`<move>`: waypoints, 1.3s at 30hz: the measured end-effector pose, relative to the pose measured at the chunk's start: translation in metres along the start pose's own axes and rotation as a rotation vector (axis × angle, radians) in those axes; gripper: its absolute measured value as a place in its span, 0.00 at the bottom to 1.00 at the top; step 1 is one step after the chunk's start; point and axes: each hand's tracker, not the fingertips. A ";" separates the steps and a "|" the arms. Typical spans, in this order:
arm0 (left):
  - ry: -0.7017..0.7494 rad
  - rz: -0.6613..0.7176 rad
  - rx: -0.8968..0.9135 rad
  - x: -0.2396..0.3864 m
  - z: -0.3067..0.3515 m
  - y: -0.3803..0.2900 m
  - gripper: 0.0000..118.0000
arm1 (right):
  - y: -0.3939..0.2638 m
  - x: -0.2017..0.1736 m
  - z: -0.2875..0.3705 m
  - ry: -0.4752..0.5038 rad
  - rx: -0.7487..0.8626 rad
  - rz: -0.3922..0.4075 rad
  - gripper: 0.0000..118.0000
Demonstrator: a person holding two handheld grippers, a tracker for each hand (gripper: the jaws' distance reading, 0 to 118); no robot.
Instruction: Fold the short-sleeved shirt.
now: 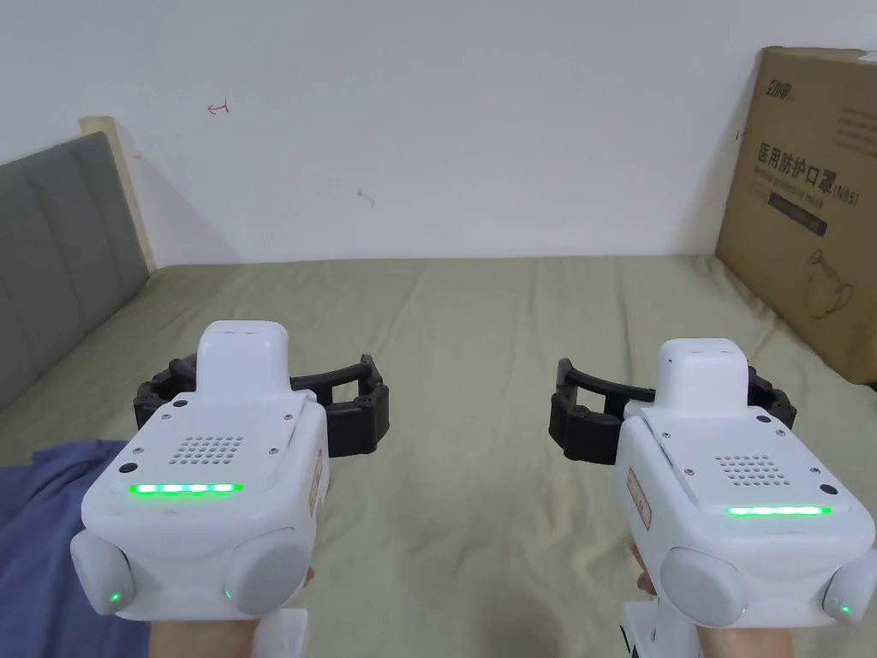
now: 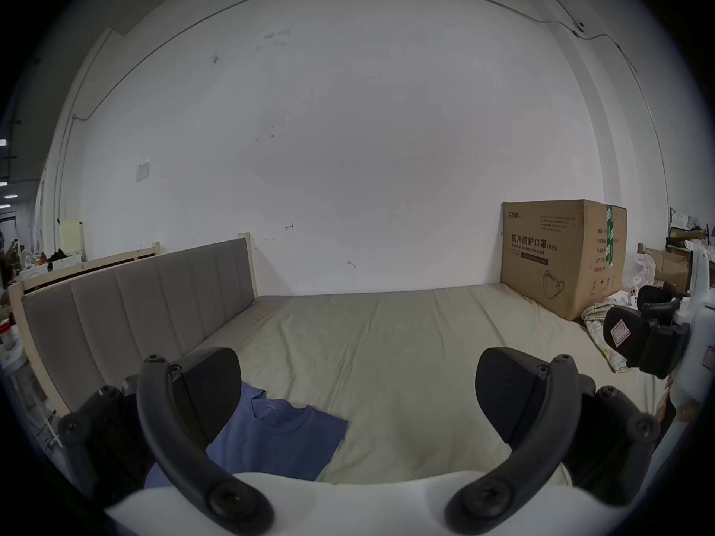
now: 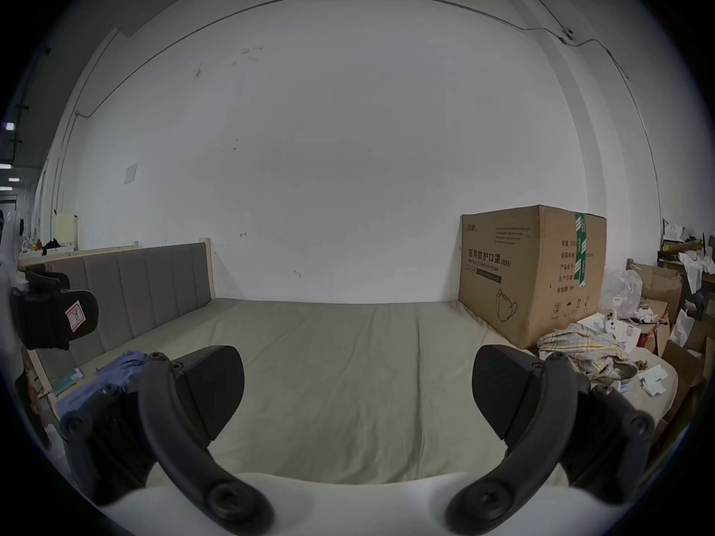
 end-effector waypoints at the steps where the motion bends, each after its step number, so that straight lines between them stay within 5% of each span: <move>1: 0.000 -0.002 -0.001 0.000 0.000 0.000 1.00 | 0.000 0.000 0.000 -0.001 -0.002 0.010 0.99; 27: 0.036 0.021 0.016 -0.005 0.002 0.000 1.00 | -0.004 -0.001 0.000 -0.013 -0.010 0.056 0.99; 39: 0.051 0.047 -0.008 -0.011 -0.001 -0.002 1.00 | -0.004 0.003 -0.002 0.000 -0.028 0.012 0.99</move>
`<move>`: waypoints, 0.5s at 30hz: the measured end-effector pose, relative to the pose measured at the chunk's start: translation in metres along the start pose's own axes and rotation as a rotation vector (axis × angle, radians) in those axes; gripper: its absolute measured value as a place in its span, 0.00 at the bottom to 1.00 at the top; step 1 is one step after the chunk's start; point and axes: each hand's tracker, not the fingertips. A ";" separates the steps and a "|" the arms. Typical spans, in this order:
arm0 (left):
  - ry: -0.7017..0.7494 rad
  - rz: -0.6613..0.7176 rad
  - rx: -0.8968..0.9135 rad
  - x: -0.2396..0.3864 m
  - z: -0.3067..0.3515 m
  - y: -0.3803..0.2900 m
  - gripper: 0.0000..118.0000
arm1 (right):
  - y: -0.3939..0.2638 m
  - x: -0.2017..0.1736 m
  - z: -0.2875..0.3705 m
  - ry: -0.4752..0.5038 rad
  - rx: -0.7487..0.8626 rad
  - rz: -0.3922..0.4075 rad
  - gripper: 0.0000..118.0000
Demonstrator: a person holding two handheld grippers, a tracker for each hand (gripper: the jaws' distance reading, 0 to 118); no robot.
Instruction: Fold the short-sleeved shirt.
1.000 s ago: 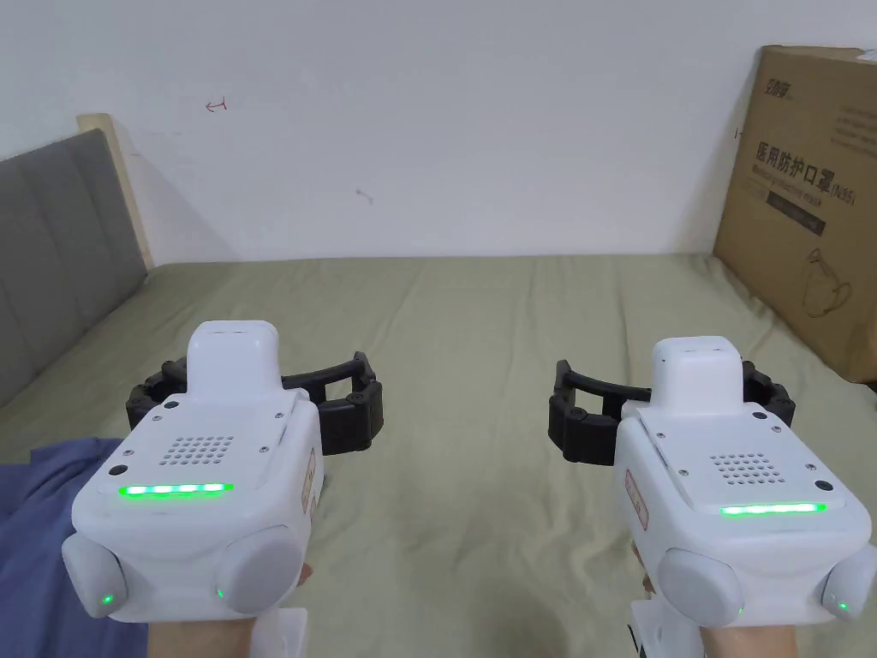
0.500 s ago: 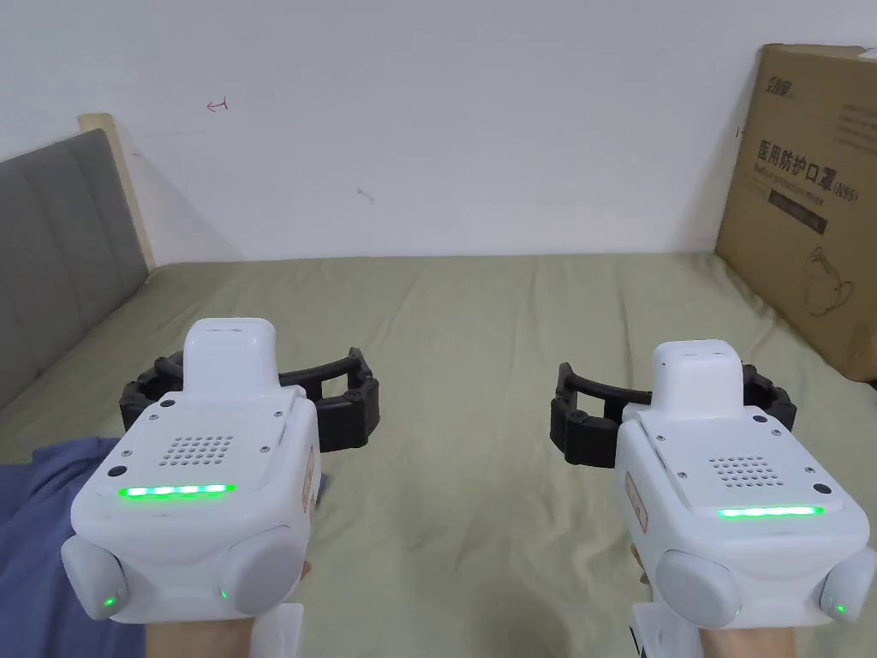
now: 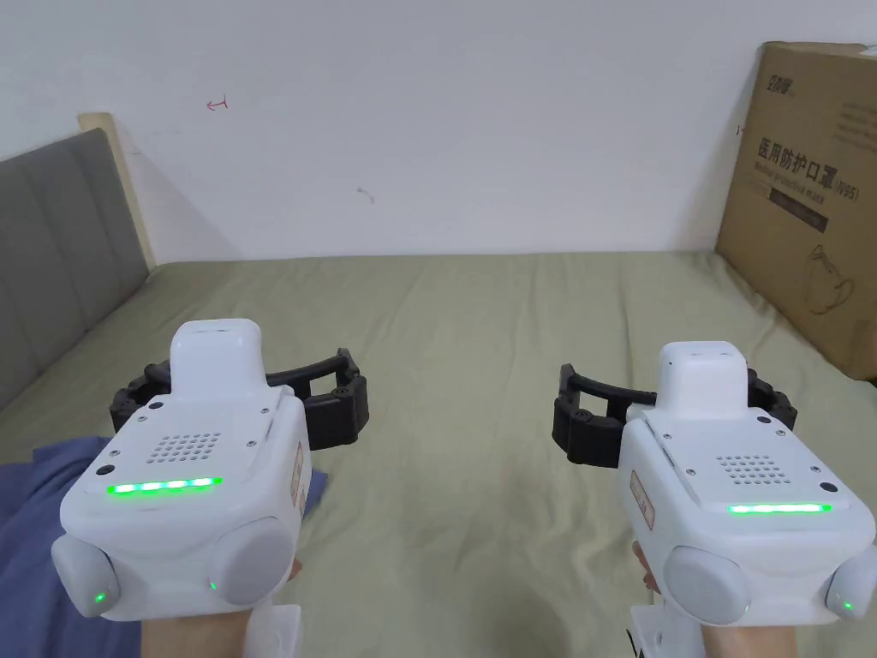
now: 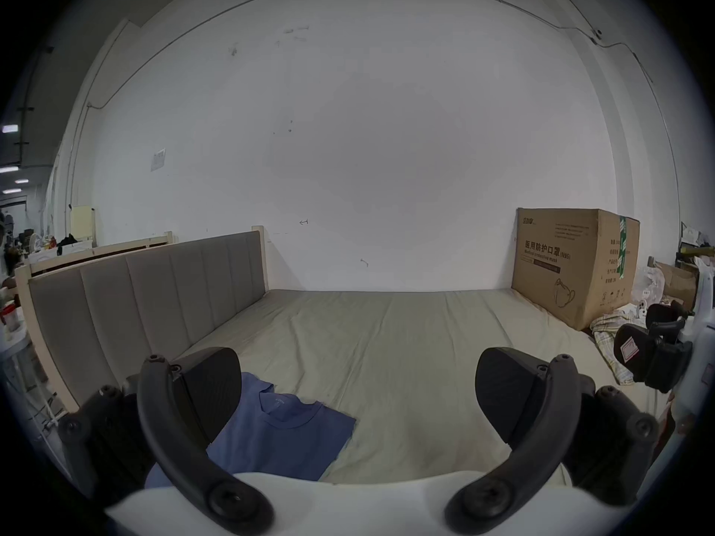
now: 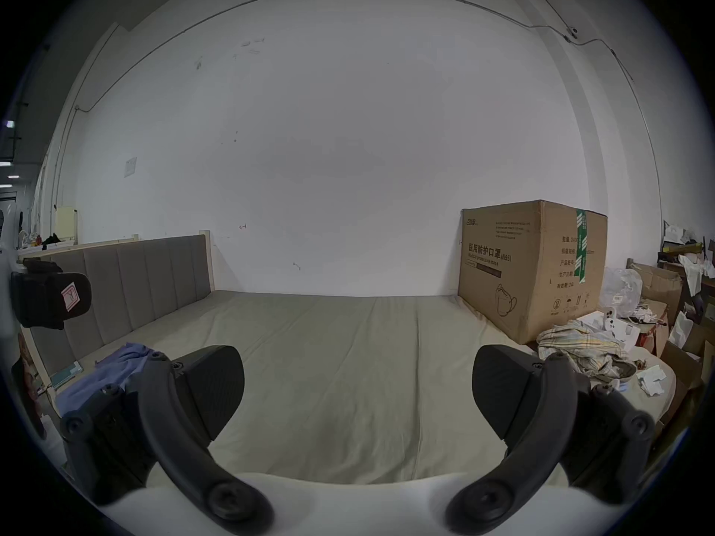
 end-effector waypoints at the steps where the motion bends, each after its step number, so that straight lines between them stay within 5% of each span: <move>1: 0.002 -0.006 -0.002 0.001 0.000 0.000 1.00 | 0.000 0.000 0.000 0.002 -0.002 0.004 0.99; 15: -0.003 -0.029 -0.003 0.004 0.001 -0.001 0.97 | 0.000 -0.001 0.002 -0.021 0.003 0.019 0.99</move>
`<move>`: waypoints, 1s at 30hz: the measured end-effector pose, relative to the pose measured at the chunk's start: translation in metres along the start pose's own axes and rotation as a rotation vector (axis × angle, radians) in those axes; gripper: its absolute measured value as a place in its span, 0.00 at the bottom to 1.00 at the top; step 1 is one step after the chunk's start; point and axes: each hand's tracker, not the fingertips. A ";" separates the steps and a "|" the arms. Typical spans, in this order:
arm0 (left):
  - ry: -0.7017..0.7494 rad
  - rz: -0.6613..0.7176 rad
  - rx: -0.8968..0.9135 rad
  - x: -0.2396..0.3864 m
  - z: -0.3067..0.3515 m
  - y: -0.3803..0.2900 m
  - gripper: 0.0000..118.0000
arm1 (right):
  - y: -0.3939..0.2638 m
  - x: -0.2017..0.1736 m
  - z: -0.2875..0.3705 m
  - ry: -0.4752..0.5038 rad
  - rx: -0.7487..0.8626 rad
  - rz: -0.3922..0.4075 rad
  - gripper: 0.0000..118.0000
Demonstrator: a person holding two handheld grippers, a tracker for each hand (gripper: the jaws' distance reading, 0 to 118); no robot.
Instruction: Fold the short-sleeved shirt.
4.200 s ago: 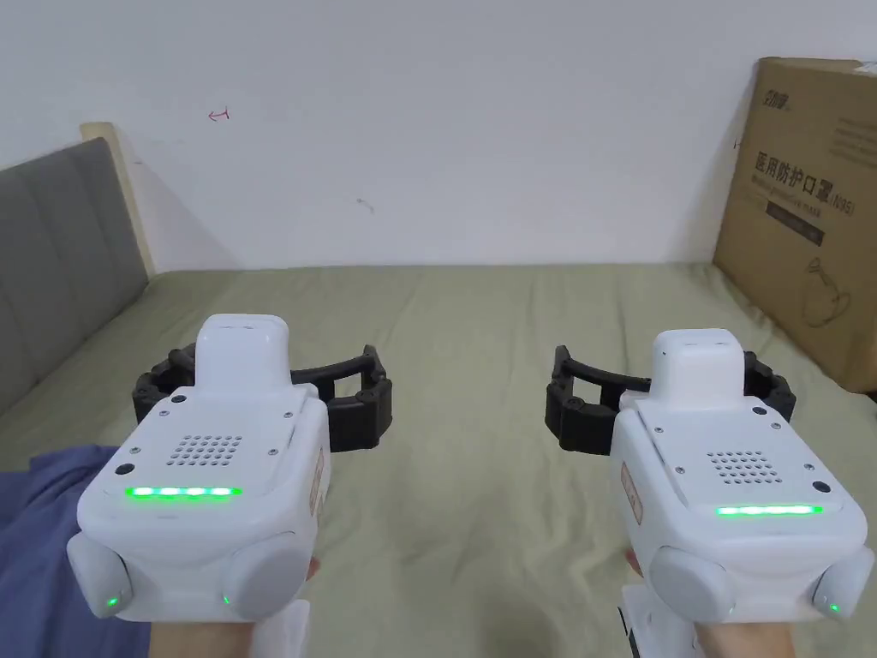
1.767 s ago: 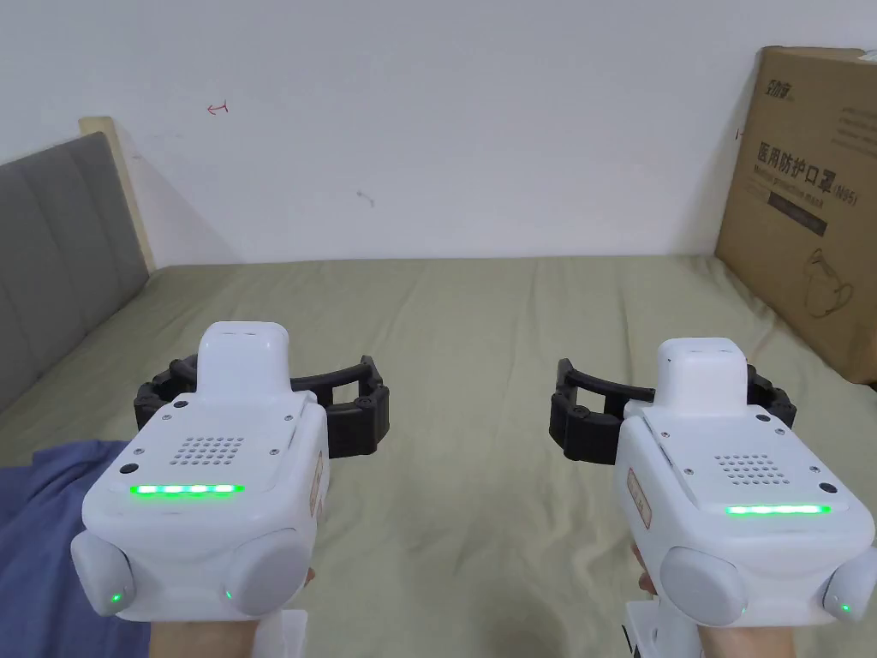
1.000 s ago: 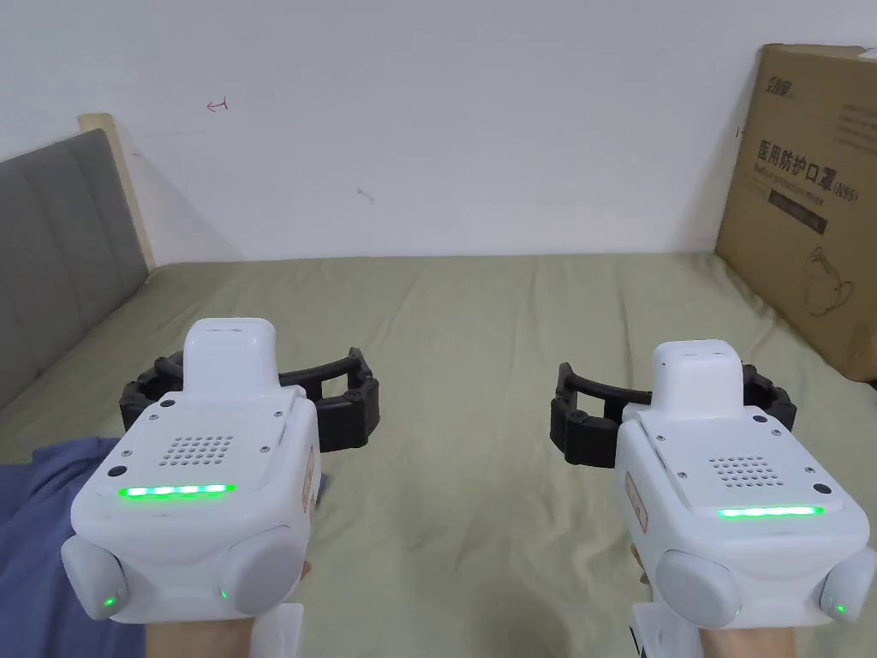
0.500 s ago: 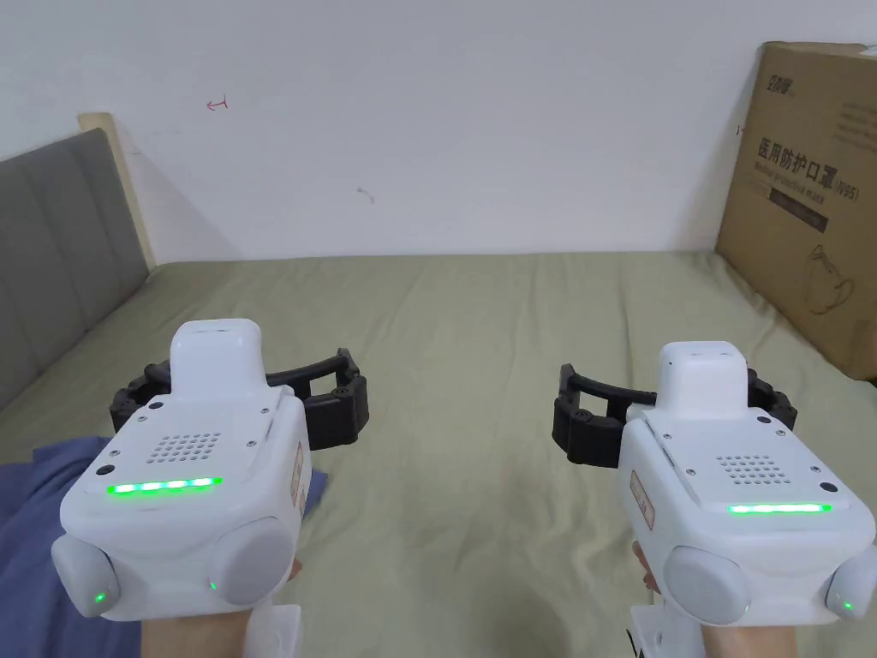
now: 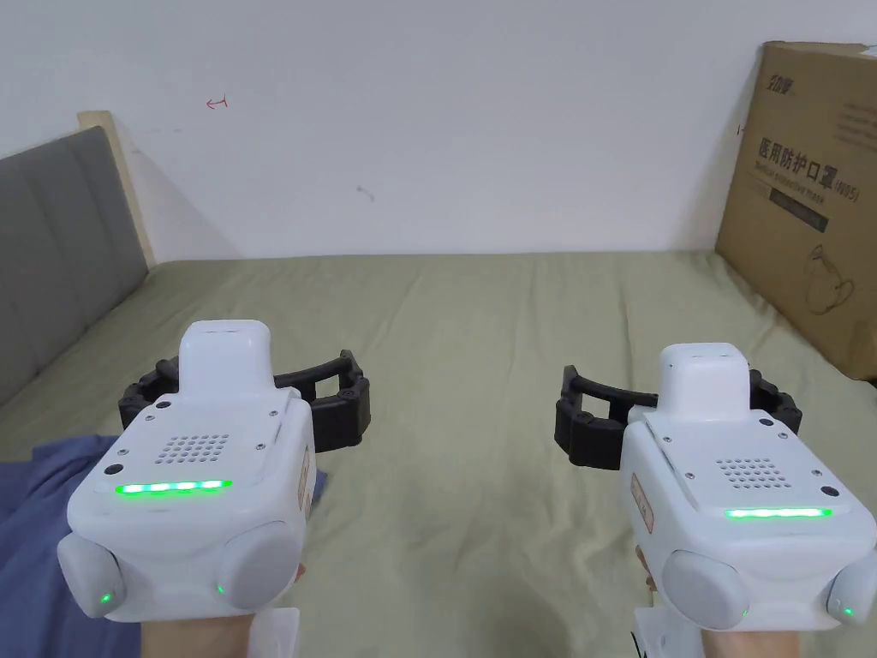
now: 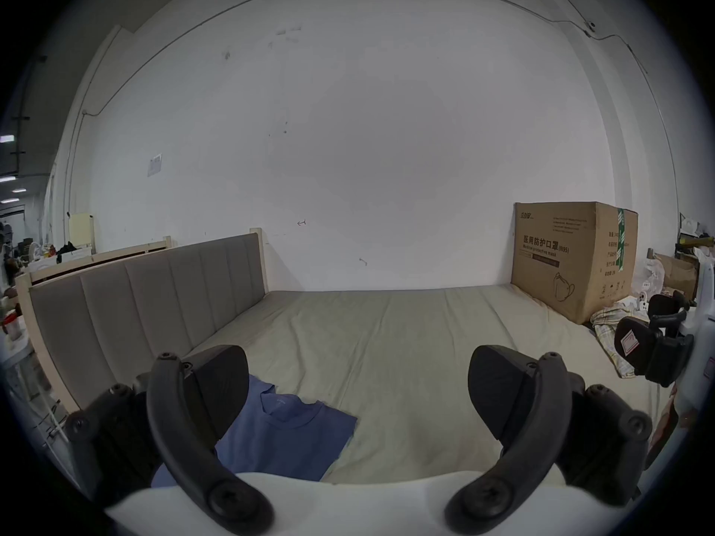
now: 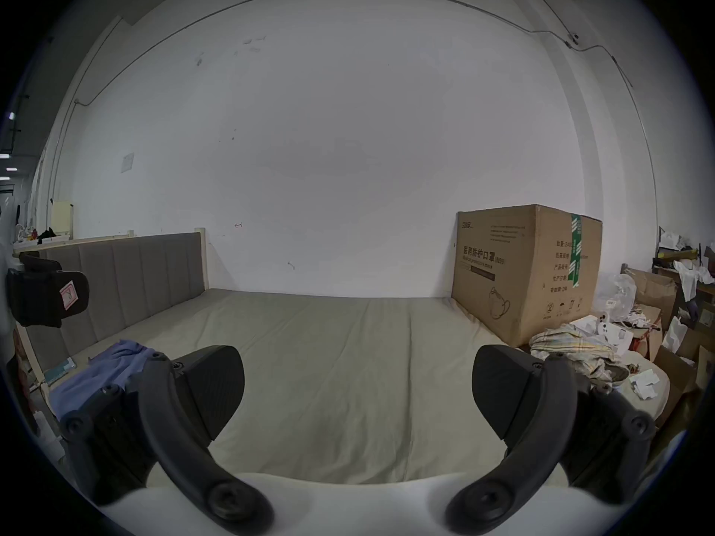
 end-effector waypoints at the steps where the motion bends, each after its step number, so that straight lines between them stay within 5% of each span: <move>1: 0.000 0.001 -0.003 0.000 0.001 0.001 0.94 | 0.000 0.000 0.000 -0.016 0.005 0.009 0.99; 5: -0.009 0.015 -0.026 0.000 0.003 0.003 0.84 | 0.001 0.000 0.002 -0.036 0.009 0.024 0.99; 8: -0.017 0.005 -0.017 0.003 0.006 0.003 0.62 | 0.002 0.002 0.006 0.003 -0.006 -0.011 0.92; 9: -0.028 -0.007 0.000 0.004 0.007 0.001 0.53 | 0.001 0.001 0.007 -0.001 0.001 -0.005 0.80; 11: -0.019 -0.048 0.004 0.010 0.009 0.002 0.26 | 0.000 -0.004 0.006 -0.021 -0.001 0.036 0.39; 13: 0.019 -0.107 0.012 0.017 0.009 0.000 0.01 | -0.003 -0.006 0.003 -0.041 -0.005 0.049 0.18; 16: -0.017 -0.081 0.023 0.017 0.011 -0.002 0.00 | -0.004 -0.004 0.004 -0.027 -0.009 0.011 0.01; 30: -0.005 -0.015 -0.027 -0.007 0.008 0.001 0.00 | 0.006 -0.014 -0.003 0.018 -0.022 -0.021 0.01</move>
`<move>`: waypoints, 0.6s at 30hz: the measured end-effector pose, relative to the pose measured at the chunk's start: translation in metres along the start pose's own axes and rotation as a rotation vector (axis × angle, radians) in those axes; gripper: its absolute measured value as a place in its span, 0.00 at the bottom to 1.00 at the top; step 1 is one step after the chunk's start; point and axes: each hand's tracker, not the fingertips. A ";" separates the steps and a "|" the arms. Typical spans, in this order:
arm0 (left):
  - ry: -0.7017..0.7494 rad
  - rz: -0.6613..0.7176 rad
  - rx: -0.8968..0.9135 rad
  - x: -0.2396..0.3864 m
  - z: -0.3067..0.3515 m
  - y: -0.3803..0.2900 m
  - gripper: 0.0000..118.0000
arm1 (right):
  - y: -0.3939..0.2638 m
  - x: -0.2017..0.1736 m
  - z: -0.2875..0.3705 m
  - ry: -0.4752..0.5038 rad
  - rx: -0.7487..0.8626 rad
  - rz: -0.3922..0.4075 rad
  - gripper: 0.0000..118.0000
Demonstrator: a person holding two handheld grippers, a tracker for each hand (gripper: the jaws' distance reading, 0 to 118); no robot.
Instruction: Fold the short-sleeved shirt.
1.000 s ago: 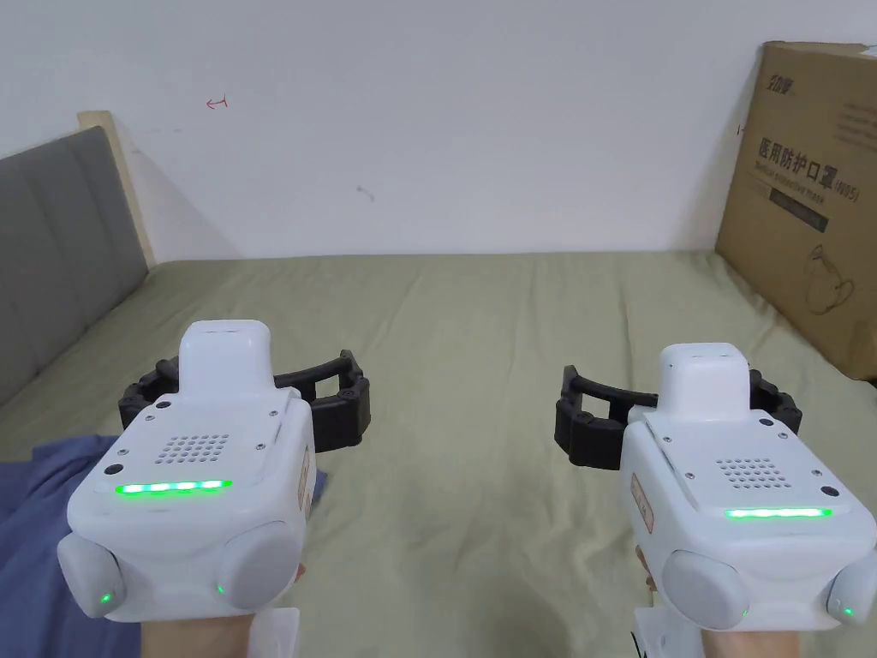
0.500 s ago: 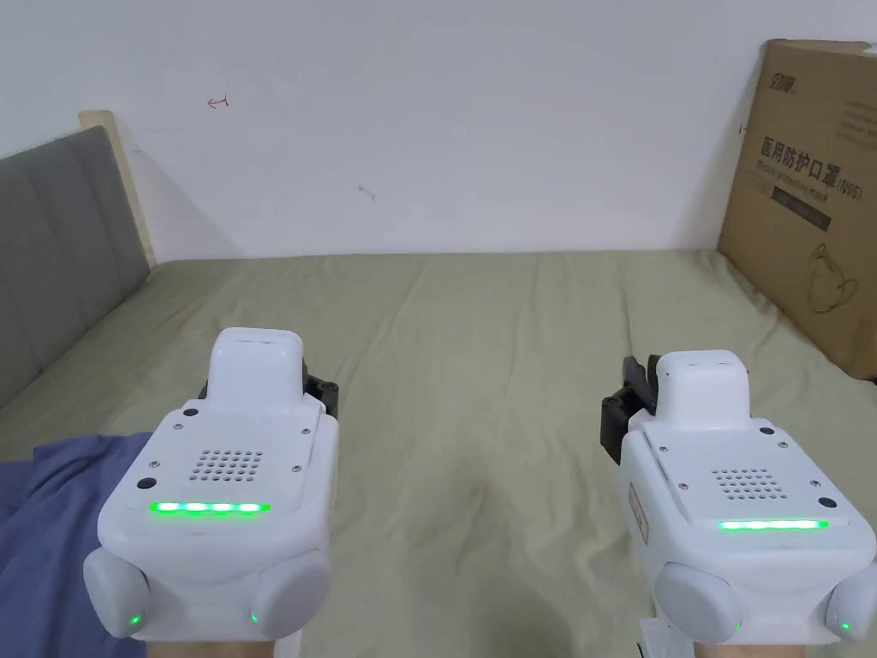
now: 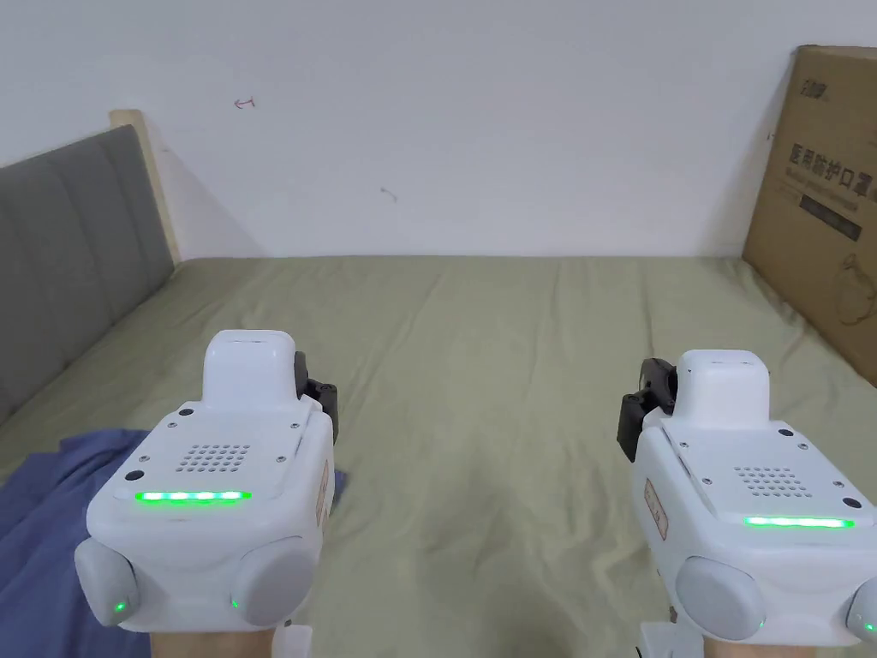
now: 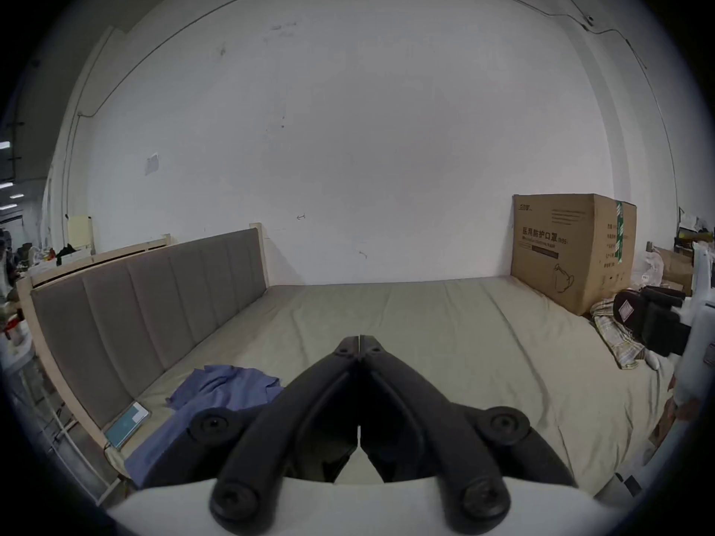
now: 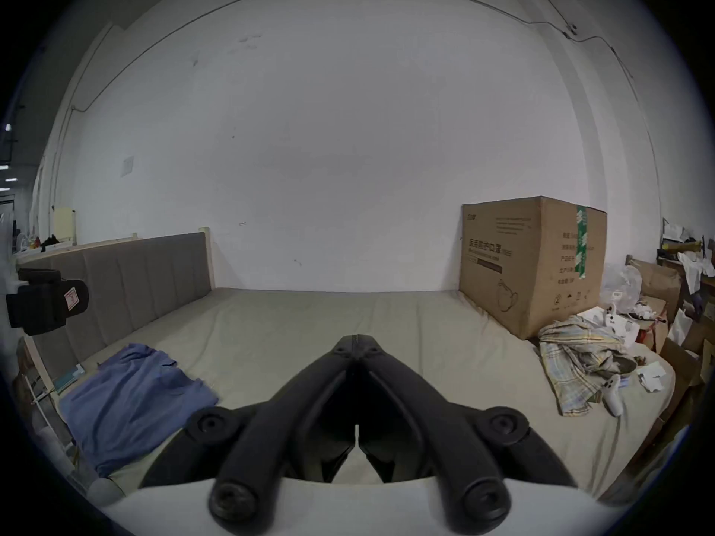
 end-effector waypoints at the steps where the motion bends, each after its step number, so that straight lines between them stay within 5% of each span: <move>1: 0.011 0.003 -0.001 -0.006 0.002 0.000 0.00 | 0.001 -0.007 -0.002 0.025 -0.002 0.001 0.01; 18: 0.389 0.091 -0.096 -0.165 0.071 -0.015 0.00 | -0.009 -0.168 -0.028 0.466 -0.100 -0.018 0.01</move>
